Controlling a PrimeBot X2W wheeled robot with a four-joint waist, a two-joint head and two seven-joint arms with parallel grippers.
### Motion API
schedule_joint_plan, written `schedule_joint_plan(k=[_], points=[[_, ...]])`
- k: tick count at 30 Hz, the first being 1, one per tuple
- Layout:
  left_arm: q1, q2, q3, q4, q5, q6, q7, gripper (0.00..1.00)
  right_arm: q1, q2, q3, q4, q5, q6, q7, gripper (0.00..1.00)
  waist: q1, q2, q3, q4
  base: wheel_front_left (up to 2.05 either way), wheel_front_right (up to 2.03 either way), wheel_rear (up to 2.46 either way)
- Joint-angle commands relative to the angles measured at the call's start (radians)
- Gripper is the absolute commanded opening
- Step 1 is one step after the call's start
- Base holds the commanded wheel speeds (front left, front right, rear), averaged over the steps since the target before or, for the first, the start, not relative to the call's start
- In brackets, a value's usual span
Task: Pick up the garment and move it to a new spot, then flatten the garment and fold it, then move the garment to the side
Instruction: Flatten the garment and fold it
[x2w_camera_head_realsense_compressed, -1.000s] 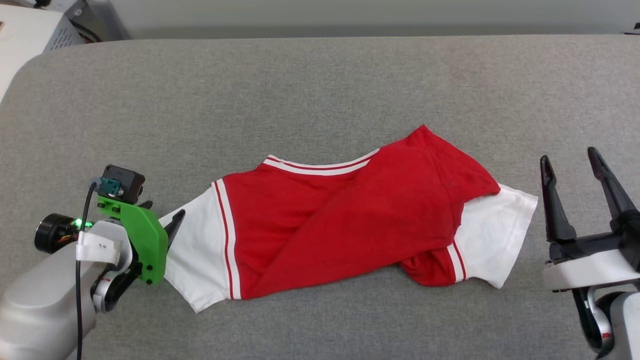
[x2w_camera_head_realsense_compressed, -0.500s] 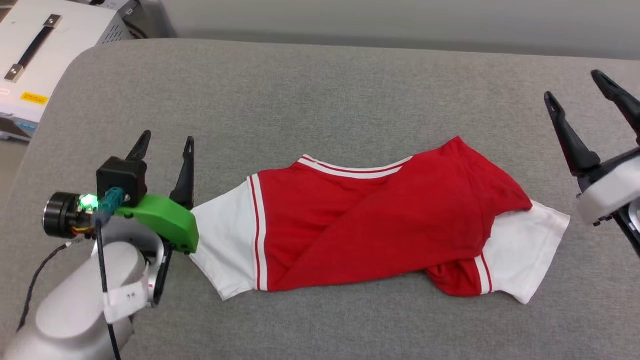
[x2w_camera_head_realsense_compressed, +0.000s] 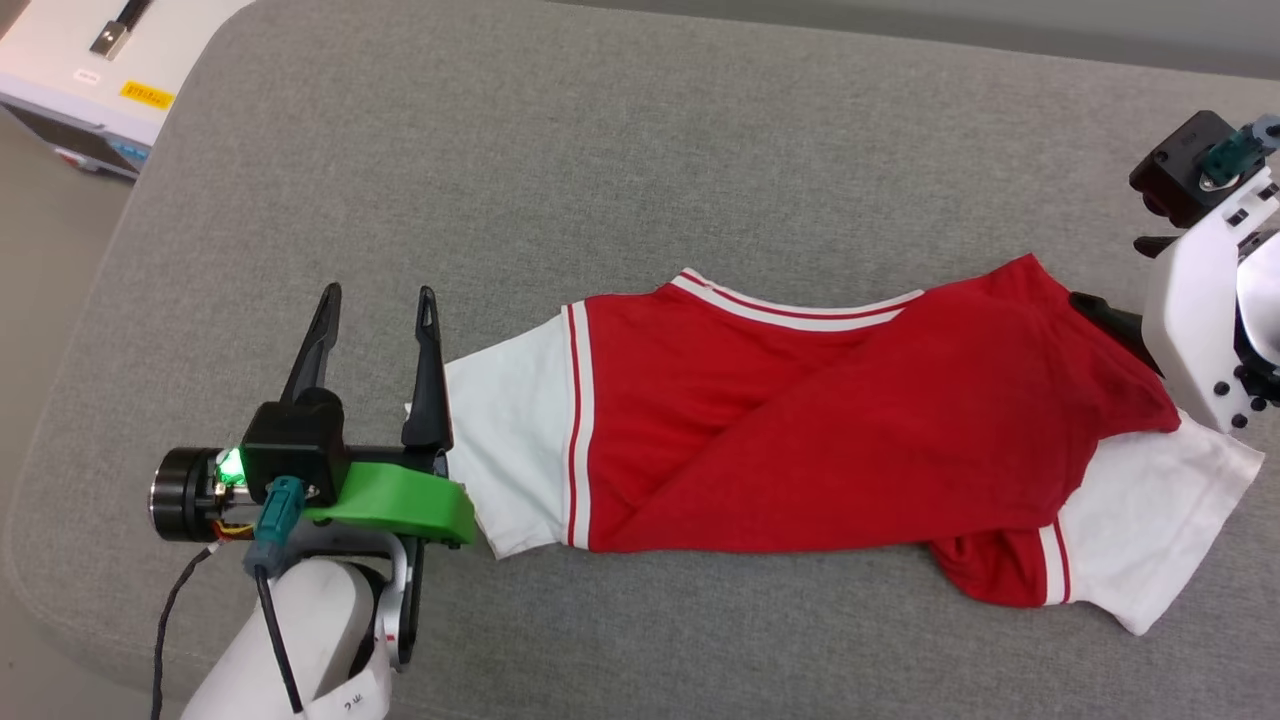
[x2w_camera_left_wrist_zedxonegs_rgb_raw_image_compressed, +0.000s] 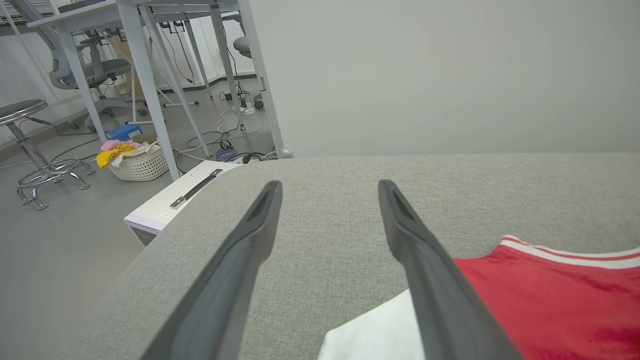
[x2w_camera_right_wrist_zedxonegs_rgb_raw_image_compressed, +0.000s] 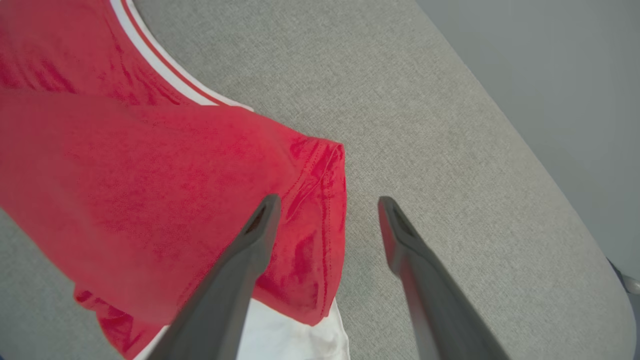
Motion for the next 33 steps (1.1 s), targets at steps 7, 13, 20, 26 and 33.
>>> schedule_joint_plan(k=[7, 13, 20, 26, 33], points=[[0.015, -0.129, 0.105, -0.005, 0.102, -0.094, -0.006, 1.0, -0.121, 0.021, 0.118, 0.15, 0.005, -0.001, 0.061, 1.0, 0.0, -0.0001, 0.135, 0.095, 0.0, 0.0, 0.0], [0.003, -0.207, 0.172, -0.002, 0.171, -0.161, -0.006, 1.0, -0.116, 0.047, 0.231, 0.292, 0.017, -0.001, 0.047, 1.0, 0.0, -0.0001, 0.183, 0.122, 0.0, 0.0, 0.0], [0.01, -0.255, 0.247, 0.005, 0.234, -0.218, -0.006, 1.0, -0.117, 0.052, 0.338, 0.325, 0.069, -0.001, -0.013, 0.02, 0.0, -0.0001, 0.178, 0.104, 0.0, 0.0, 0.0], [0.023, -0.274, 0.292, 0.018, 0.273, -0.252, -0.006, 1.0, -0.213, 0.058, 0.315, 0.314, 0.062, -0.001, -0.186, 0.0, 0.0, -0.0001, 0.136, 0.067, 0.0, 0.0, 0.0], [0.071, -0.282, 0.327, 0.039, 0.304, -0.283, -0.006, 1.0, -0.275, 0.041, 0.266, 0.237, 0.065, -0.001, -0.355, 0.0, 0.0, -0.0001, 0.04, 0.024, 0.0, 0.0, 0.0]])
